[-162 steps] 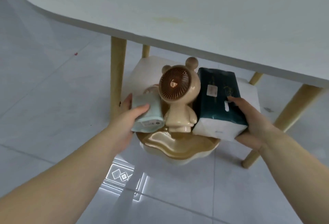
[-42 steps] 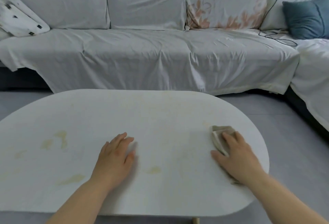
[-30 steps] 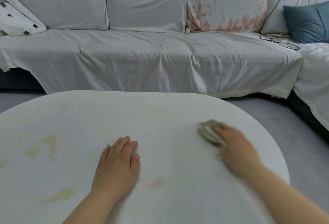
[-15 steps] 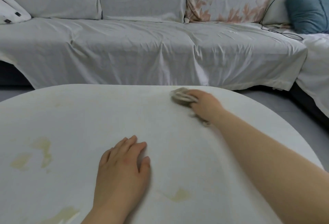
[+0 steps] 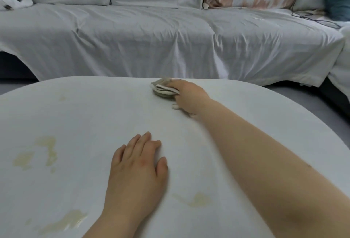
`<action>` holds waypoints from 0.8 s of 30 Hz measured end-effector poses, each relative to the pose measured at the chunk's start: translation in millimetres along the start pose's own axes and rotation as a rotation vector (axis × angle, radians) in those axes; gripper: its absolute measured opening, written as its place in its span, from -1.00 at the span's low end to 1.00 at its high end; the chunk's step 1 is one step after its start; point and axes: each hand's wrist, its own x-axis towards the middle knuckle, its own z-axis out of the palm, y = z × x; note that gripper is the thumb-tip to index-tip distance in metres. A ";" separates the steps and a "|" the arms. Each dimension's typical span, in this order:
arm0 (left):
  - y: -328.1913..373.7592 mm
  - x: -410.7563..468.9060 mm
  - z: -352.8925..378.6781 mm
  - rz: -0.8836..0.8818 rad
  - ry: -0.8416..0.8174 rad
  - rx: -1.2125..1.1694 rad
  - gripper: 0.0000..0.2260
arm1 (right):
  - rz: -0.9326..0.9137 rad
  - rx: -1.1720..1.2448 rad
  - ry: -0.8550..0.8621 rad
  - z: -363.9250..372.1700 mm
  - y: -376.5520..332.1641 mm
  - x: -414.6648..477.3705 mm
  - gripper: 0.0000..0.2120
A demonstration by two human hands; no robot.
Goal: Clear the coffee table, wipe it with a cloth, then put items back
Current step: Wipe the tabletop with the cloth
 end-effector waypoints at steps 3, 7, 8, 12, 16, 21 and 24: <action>0.7 1.2 -0.7 0.002 -0.011 0.015 -0.46 | 0.281 0.121 0.210 -42.6 61.8 -22.6 -0.54; -1.5 1.7 1.8 0.000 -0.005 0.010 -0.55 | 0.683 -0.185 0.342 -67.1 100.8 -45.9 -0.59; -1.9 1.9 2.3 -0.002 -0.006 -0.003 -0.60 | 0.644 -0.195 0.320 -62.6 94.2 -46.0 -0.59; -0.8 1.9 1.4 0.004 0.006 -0.044 -0.65 | 0.271 -0.006 0.189 -28.4 42.5 -54.4 -0.52; 0.0 1.5 -1.8 -0.009 0.012 -0.094 -0.65 | 0.047 -0.060 0.116 -19.8 31.2 -87.6 -0.53; 0.9 1.8 -1.8 -0.022 -0.011 -0.086 -0.64 | 0.591 -0.113 0.388 -88.9 113.0 -144.9 -0.55; -0.4 2.2 -1.6 -0.021 -0.014 -0.071 -0.65 | 0.740 -0.170 0.395 -86.2 108.5 -155.8 -0.59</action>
